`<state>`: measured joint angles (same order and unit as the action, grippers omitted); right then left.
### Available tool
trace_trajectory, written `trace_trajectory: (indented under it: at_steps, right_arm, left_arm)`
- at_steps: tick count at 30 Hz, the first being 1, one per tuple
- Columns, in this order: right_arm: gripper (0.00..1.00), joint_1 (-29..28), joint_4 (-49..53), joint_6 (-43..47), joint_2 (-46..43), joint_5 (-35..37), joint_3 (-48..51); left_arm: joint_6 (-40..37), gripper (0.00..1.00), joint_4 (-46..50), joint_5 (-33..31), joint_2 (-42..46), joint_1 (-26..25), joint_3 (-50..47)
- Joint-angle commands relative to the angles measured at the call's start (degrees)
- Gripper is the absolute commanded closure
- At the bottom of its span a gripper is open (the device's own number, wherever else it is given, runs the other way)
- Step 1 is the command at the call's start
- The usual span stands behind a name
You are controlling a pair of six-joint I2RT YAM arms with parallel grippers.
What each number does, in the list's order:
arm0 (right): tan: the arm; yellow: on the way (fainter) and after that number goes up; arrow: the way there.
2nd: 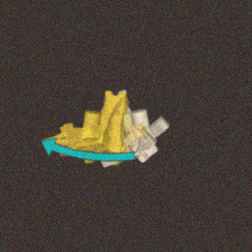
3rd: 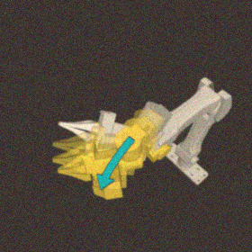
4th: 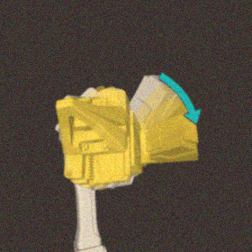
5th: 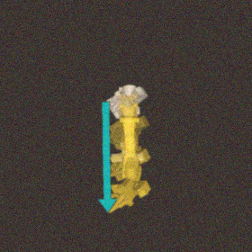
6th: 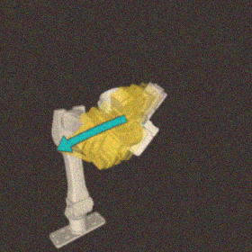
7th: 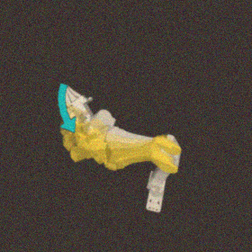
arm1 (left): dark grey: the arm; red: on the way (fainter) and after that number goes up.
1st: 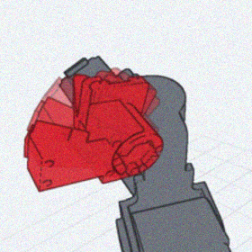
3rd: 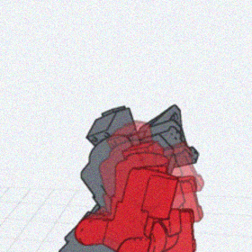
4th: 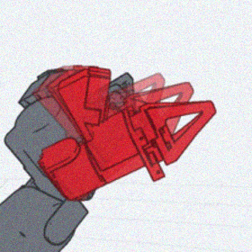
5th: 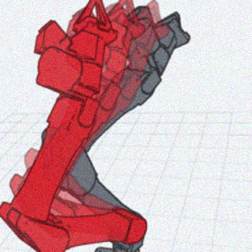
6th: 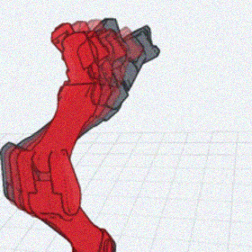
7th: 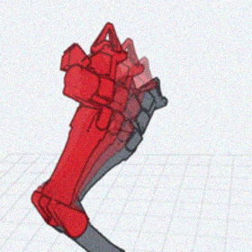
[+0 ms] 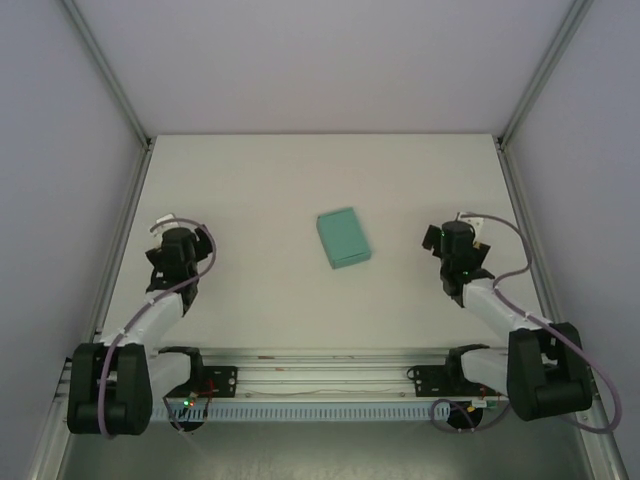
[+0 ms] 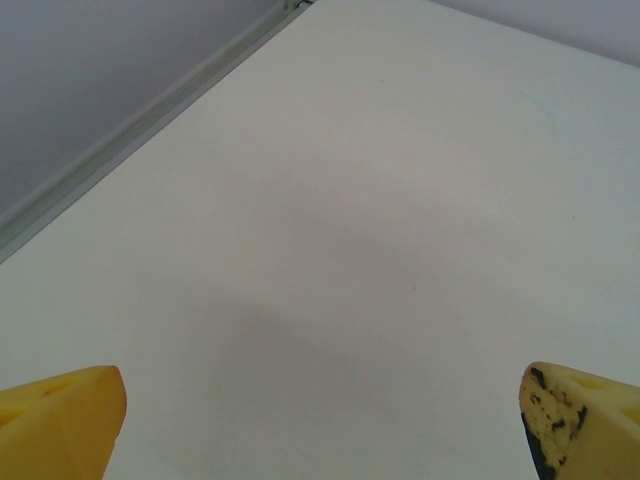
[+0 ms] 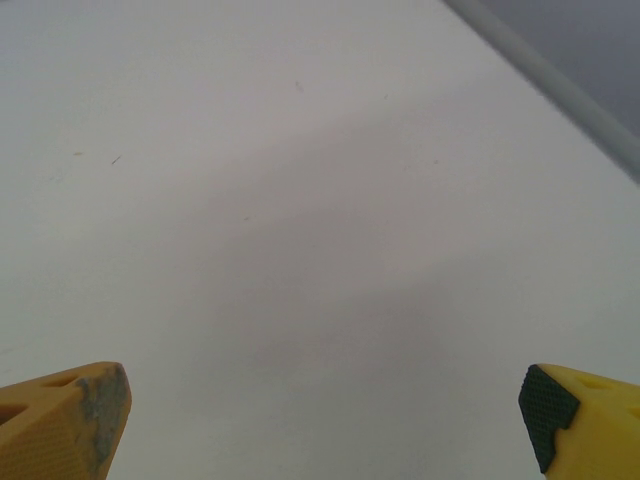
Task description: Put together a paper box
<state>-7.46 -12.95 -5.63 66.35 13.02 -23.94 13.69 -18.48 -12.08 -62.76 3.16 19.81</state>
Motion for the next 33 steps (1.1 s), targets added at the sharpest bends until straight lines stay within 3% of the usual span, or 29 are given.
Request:
trace_trajectory:
  at_steps: [1,5,10,13,14,15,16,17,18,20,22,24,26,33]
  right_arm:
    - [0.0,0.3,-17.4,5.1,1.6,2.7,2.9]
    - [0.0,1.6,-32.4,5.4,8.0,5.5,5.9]
    - [0.0,2.5,-37.1,7.3,13.8,-1.8,5.3]
    - [0.0,3.9,-47.6,6.9,20.4,-4.5,7.5]
    - [0.0,4.2,-46.9,6.5,21.4,-4.0,6.0]
    - [0.0,4.7,-37.1,5.9,19.7,-5.6,2.4]
    - [0.0,7.0,-32.3,4.6,18.9,-9.8,1.0]
    - [0.0,8.3,-34.5,3.6,19.9,-11.4,1.3]
    - [0.0,8.3,-36.5,3.9,20.3,-11.2,1.9]
    - [0.0,8.3,-33.1,3.9,19.2,-11.4,1.1]
    - [0.0,8.2,-35.2,3.9,19.9,-11.4,1.6]
    - [0.0,8.3,-33.8,4.0,19.5,-11.4,1.3]
    - [0.0,8.3,-34.5,3.9,19.6,-11.4,1.4]
    - [0.0,8.2,-34.2,3.9,19.5,-11.4,1.4]
  left_arm:
    - [-7.0,0.0,-19.3,2.5,-2.4,0.4,-3.4]
    - [-8.8,0.0,-26.6,7.0,-8.5,0.6,-4.5]
    - [-9.1,0.0,-38.1,8.3,-14.6,0.7,-6.0]
    - [-10.0,0.0,-51.7,10.4,-25.2,0.8,-6.8]
    - [-11.0,0.0,-52.5,12.4,-26.7,0.8,-5.8]
    - [-10.6,0.0,-40.2,13.0,-23.4,0.8,-2.7]
    - [-10.4,0.0,-35.7,12.2,-22.7,0.6,-0.8]
    - [-11.6,0.0,-43.9,12.1,-25.0,0.0,-2.9]
    - [-11.4,0.0,-45.5,11.5,-25.4,0.1,-3.5]
    - [-10.6,0.0,-37.6,10.6,-23.0,0.0,-1.5]
    - [-11.3,0.0,-43.6,10.5,-24.8,-0.1,-3.0]
    - [-10.8,0.0,-38.1,10.5,-23.2,-0.3,-1.6]
    - [-11.2,0.0,-41.6,10.3,-24.3,-0.3,-2.5]
    - [-11.2,0.0,-39.4,10.2,-23.6,-0.4,-1.9]
